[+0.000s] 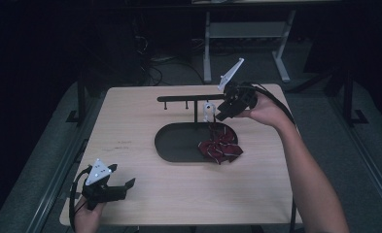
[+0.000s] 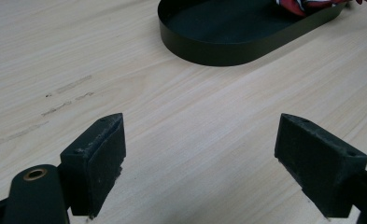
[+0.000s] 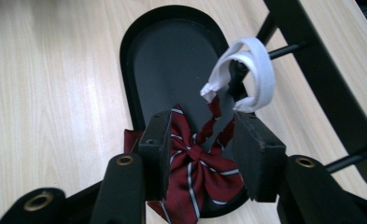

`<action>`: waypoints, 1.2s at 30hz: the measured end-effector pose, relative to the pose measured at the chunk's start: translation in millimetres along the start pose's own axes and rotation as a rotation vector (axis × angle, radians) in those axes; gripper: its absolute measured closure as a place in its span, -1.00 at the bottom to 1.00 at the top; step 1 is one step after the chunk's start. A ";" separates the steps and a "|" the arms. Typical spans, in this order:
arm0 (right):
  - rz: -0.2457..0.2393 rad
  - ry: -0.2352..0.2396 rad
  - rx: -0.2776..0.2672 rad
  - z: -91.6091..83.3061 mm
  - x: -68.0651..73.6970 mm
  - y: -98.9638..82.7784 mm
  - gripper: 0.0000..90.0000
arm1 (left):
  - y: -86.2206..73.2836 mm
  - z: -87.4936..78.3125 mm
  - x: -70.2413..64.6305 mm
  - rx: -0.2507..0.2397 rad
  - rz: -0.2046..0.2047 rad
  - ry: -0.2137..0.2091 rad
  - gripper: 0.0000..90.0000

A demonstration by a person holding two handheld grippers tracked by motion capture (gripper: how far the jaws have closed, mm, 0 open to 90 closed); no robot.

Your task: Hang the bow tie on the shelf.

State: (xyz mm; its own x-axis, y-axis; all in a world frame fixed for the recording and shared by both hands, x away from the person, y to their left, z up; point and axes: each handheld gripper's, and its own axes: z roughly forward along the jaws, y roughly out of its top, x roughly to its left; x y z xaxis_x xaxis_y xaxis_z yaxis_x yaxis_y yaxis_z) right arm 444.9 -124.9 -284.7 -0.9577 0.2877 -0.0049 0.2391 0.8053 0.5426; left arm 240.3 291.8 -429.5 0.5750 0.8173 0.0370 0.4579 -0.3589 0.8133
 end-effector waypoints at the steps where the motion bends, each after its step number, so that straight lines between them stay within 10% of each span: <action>1: 0.001 0.002 0.001 0.2 1.2 -0.1 0.24 | -0.1 0.1 0.0 -0.002 -0.001 0.001 -0.64; 36: 0.058 0.046 -0.038 15.8 25.2 -53.5 0.02 | -0.4 -0.1 -1.5 -0.005 -0.001 0.003 -0.64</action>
State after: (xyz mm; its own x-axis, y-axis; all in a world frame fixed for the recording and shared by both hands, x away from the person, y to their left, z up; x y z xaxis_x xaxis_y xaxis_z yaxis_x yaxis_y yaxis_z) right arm 410.5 -152.5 -327.1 -0.9490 0.3084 0.0655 0.2889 0.7676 0.5721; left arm 239.1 290.7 -429.8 0.5723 0.8192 0.0382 0.4547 -0.3557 0.8165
